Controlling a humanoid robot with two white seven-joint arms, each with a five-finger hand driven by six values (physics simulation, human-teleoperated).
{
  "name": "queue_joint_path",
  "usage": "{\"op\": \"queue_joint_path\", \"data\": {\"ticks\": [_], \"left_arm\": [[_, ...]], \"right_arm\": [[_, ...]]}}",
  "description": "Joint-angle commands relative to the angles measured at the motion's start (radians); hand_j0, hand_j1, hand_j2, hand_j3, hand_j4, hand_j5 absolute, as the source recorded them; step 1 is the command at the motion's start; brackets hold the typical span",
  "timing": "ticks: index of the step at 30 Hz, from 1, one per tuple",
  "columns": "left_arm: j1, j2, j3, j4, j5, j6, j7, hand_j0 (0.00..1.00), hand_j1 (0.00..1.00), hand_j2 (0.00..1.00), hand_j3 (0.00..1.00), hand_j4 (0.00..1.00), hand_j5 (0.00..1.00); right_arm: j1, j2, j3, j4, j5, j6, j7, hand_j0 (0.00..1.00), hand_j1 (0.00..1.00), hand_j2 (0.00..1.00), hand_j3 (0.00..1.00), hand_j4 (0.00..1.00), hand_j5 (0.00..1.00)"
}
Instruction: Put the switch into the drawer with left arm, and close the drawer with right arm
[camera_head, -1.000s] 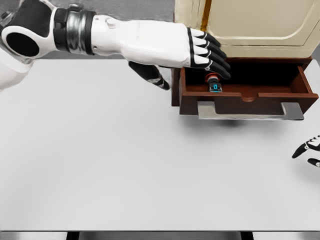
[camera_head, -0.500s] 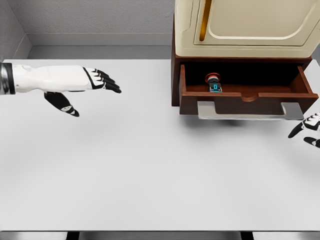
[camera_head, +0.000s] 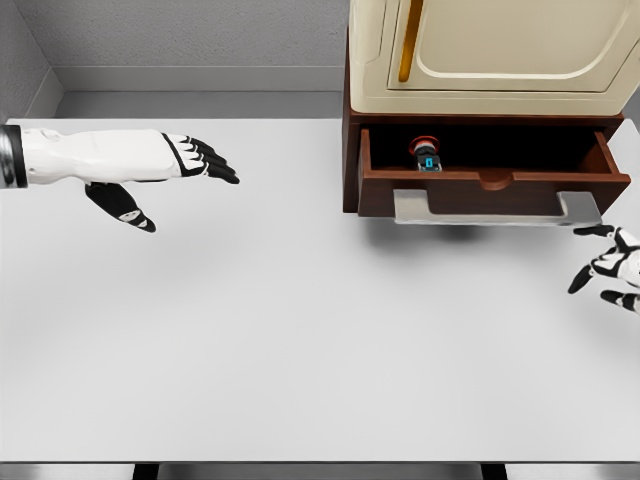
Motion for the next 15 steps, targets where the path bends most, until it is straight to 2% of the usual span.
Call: {"op": "queue_joint_path", "data": {"ticks": [1, 9, 15], "left_arm": [[0.000, -0.001, -0.001, 0.002, 0.006, 0.002, 0.000, 1.00, 1.00, 1.00, 1.00, 1.00, 1.00], [0.002, -0.002, 0.000, 0.004, 0.004, 0.002, 0.000, 1.00, 1.00, 1.00, 1.00, 1.00, 1.00], [0.006, -0.002, 0.000, 0.004, 0.004, 0.002, 0.000, 1.00, 1.00, 1.00, 1.00, 1.00, 1.00]], "right_arm": [[0.000, 0.000, 0.034, -0.016, -0.118, 0.003, 0.001, 0.53, 0.53, 0.53, 0.53, 0.53, 0.53], [-0.017, 0.003, 0.039, -0.016, -0.120, 0.003, 0.001, 0.51, 0.51, 0.51, 0.51, 0.51, 0.51], [-0.080, 0.003, 0.037, -0.007, -0.160, 0.003, 0.001, 0.51, 0.51, 0.51, 0.51, 0.51, 0.51]]}}
